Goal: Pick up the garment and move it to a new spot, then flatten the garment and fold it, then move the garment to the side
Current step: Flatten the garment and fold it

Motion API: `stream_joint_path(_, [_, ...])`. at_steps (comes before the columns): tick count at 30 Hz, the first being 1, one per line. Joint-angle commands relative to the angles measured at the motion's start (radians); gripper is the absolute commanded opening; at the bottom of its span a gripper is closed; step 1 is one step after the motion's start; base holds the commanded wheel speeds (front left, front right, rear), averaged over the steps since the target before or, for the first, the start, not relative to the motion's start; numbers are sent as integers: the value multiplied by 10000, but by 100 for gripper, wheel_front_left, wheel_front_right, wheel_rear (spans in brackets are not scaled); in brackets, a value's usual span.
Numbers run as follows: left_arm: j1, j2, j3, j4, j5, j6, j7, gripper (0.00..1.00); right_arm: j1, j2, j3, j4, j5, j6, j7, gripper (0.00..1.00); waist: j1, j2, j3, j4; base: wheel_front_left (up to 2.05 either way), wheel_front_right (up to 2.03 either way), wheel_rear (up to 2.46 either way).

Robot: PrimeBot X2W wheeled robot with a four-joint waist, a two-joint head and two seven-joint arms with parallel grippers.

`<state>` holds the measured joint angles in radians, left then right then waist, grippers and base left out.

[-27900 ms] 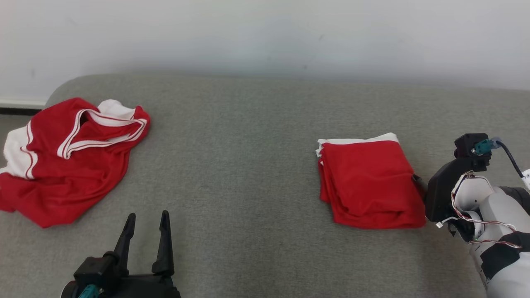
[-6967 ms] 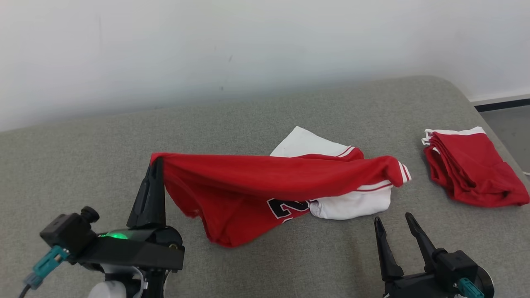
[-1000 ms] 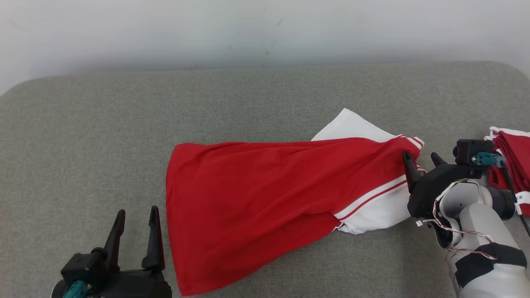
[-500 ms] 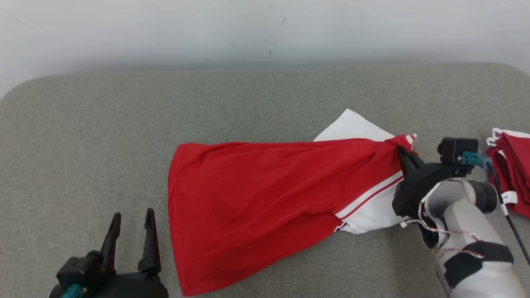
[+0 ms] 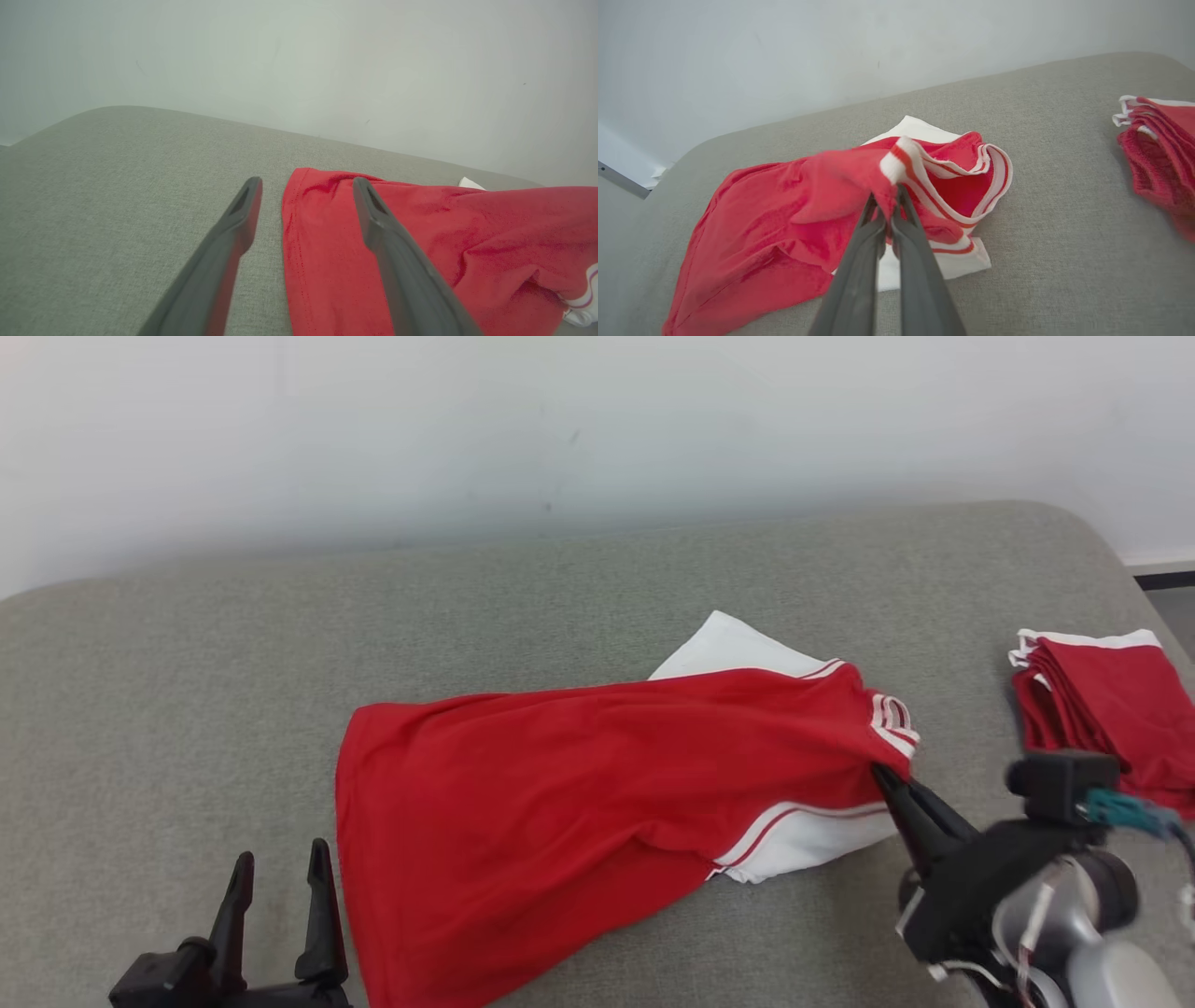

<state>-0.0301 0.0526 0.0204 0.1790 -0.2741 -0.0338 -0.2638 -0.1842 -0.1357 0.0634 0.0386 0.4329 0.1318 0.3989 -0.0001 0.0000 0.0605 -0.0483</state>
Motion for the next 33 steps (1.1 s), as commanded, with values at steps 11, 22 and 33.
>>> stream_joint_path(11, [-122,-12,31,-116,145,47,-5,100,2589,828,-1346,-4325,-2,-26,2260,0,1,0,77,-256,0,0,0])
stream_joint_path(22, [-450,-19,-94,-39,118,3,-5,100,1291,705,-1715,-1894,-1085,-26,2153,0,1,0,463,-144,0,0,0])
stream_joint_path(33, [-847,-20,-307,58,113,-115,-5,100,-1821,187,-1324,3194,-2396,-26,-200,0,1,0,783,532,0,0,0])
